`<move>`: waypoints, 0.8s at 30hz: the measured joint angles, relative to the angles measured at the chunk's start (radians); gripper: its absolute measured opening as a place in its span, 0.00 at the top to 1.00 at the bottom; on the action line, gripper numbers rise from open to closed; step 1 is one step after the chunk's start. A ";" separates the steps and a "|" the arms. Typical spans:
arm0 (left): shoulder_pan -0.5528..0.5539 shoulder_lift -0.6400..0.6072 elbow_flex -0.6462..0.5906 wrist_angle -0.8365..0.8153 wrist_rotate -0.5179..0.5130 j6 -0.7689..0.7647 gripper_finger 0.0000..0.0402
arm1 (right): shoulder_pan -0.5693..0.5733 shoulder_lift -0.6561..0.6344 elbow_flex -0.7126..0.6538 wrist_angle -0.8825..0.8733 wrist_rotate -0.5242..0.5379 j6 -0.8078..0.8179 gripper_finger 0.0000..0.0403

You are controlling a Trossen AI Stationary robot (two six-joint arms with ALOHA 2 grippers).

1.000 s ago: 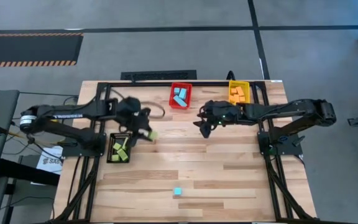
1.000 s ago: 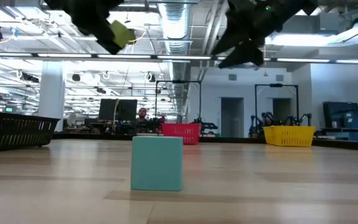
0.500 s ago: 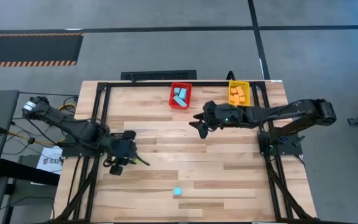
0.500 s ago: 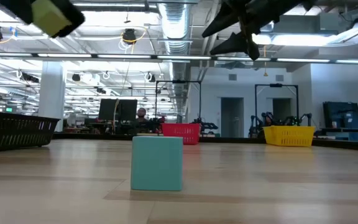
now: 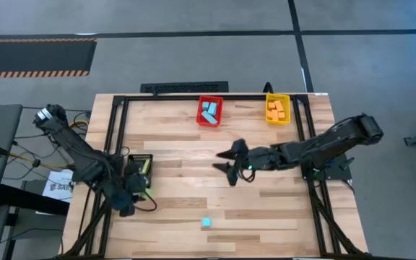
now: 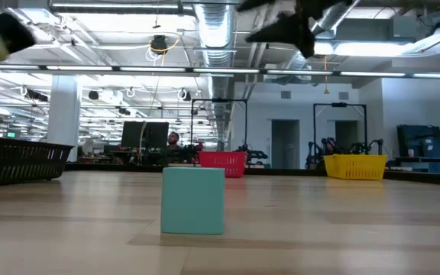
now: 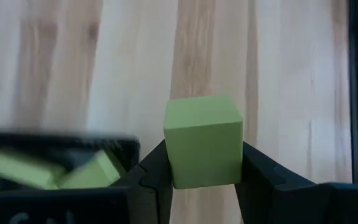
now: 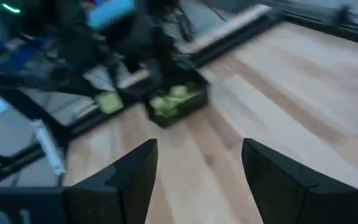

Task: Sort & place blocks by color
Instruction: Put the green block into the black bin

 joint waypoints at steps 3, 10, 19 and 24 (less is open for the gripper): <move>-0.054 0.000 -0.035 0.006 0.000 -0.130 0.75 | 0.029 0.063 -0.004 0.068 -0.032 -0.037 0.37; -0.047 0.001 -0.057 -0.186 -0.150 -0.323 0.75 | 0.047 0.177 -0.002 0.159 -0.072 -0.067 0.37; 0.301 -0.008 -0.129 -0.315 0.004 -0.292 0.75 | 0.042 0.232 -0.002 0.189 -0.078 -0.064 0.37; 0.449 -0.008 -0.129 -0.315 0.013 -0.183 0.57 | 0.059 0.232 -0.002 0.229 -0.122 -0.064 0.37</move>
